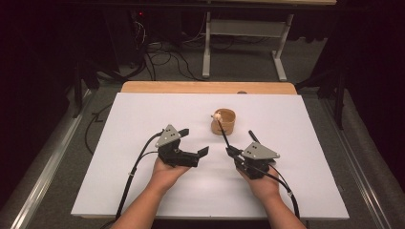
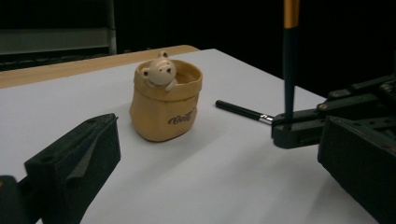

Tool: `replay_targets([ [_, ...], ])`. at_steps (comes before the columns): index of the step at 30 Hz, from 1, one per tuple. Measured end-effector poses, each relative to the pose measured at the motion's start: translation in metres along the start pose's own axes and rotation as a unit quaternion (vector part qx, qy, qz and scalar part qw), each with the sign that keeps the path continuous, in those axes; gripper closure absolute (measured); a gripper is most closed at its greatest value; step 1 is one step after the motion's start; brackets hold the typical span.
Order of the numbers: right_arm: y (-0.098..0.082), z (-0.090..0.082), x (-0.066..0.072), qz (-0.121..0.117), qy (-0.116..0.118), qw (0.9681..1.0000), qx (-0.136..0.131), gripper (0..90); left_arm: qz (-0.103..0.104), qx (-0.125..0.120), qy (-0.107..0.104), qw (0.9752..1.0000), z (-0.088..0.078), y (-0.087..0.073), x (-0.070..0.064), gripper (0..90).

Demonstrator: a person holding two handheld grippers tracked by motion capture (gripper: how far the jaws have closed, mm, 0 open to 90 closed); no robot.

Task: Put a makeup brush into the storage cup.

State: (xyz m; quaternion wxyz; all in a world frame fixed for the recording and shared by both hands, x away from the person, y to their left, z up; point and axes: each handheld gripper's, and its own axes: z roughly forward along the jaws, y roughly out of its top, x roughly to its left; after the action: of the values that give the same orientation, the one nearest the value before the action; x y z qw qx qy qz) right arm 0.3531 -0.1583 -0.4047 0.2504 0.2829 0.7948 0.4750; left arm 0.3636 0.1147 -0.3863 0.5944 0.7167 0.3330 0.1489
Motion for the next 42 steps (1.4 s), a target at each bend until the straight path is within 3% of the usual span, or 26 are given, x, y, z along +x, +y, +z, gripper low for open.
replay_targets([
  [10,0.001,0.001,0.011,-0.013,0.016,0.9998,-0.004,87.4,0.005,-0.014,-0.011,0.9998,-0.009,0.003,-0.010,0.0],
  [24,0.002,0.003,0.020,-0.018,0.036,0.9992,-0.005,87.4,-0.012,-0.024,-0.016,0.9995,-0.012,0.004,-0.008,0.4],
  [30,0.002,0.006,0.030,-0.033,0.048,0.9983,-0.002,87.4,-0.014,-0.031,-0.016,0.9993,-0.015,0.005,-0.008,0.9],
  [39,0.004,0.008,0.040,-0.042,0.066,0.9970,-0.007,87.4,-0.026,-0.050,-0.020,0.9982,-0.021,0.007,-0.005,7.9],
  [42,0.004,0.008,0.039,-0.040,0.064,0.9971,-0.002,87.4,-0.032,-0.057,-0.029,0.9974,-0.023,0.007,-0.004,15.8],
])
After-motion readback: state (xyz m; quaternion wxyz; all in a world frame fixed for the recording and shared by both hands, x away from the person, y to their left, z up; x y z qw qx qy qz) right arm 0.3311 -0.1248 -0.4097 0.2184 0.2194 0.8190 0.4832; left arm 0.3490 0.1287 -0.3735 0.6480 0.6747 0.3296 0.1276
